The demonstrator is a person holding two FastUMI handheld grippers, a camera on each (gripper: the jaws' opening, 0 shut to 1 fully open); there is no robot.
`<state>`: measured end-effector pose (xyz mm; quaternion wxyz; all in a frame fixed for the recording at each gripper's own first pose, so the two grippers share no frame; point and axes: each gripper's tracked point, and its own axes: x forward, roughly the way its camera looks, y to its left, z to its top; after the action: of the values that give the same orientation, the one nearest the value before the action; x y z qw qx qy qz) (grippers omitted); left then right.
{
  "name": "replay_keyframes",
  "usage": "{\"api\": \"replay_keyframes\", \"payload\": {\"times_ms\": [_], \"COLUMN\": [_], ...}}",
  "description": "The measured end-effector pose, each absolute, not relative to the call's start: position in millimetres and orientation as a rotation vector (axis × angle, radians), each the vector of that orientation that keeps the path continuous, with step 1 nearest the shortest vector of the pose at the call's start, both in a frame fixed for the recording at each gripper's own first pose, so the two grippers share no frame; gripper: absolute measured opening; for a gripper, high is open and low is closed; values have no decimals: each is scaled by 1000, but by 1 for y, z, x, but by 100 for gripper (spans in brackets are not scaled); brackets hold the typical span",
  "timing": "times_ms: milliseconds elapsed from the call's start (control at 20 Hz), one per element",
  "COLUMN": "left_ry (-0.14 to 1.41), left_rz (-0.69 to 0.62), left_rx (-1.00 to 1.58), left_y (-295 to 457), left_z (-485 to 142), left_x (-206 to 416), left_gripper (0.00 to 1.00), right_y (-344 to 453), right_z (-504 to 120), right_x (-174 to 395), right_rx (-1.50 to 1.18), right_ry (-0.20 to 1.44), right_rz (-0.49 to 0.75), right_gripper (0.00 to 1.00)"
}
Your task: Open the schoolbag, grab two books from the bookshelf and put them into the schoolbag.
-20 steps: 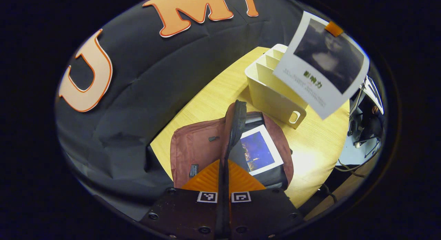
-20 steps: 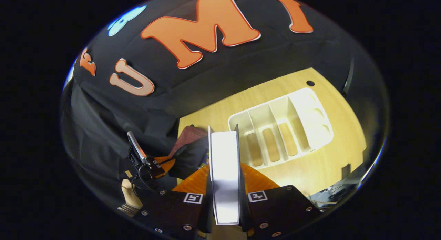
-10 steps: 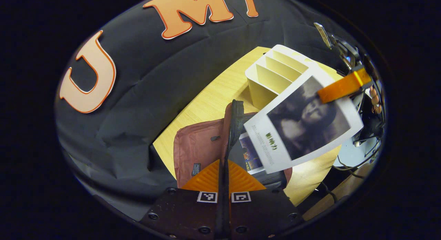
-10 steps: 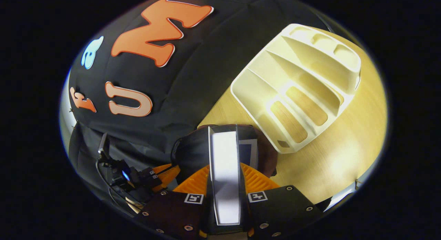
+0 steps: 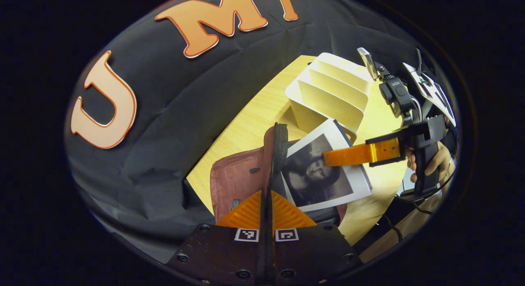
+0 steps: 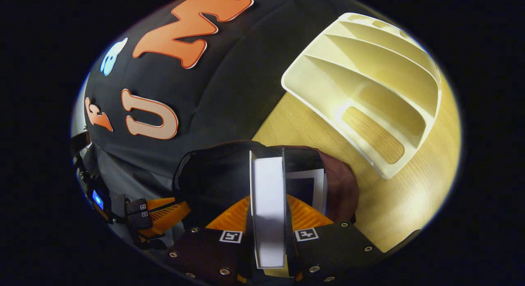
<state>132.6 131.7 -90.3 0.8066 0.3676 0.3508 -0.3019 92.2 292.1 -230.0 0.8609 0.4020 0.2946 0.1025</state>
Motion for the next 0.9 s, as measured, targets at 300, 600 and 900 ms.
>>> {"api": "replay_keyframes", "payload": {"times_ms": [300,600,900], "left_ry": [727,739,753], "left_rz": [-696,-706,-684], "left_rx": [811,806,784], "left_y": [113,111,126], "left_z": [-87,-91,-93], "left_x": [127,127,129], "left_gripper": [1,1,0], "right_y": [314,336,316], "right_z": [-241,-289,-311], "right_x": [110,112,96], "right_rx": [848,722,629], "right_ry": [587,761,856], "right_rz": [168,100,30], "right_gripper": [32,45,97]}}
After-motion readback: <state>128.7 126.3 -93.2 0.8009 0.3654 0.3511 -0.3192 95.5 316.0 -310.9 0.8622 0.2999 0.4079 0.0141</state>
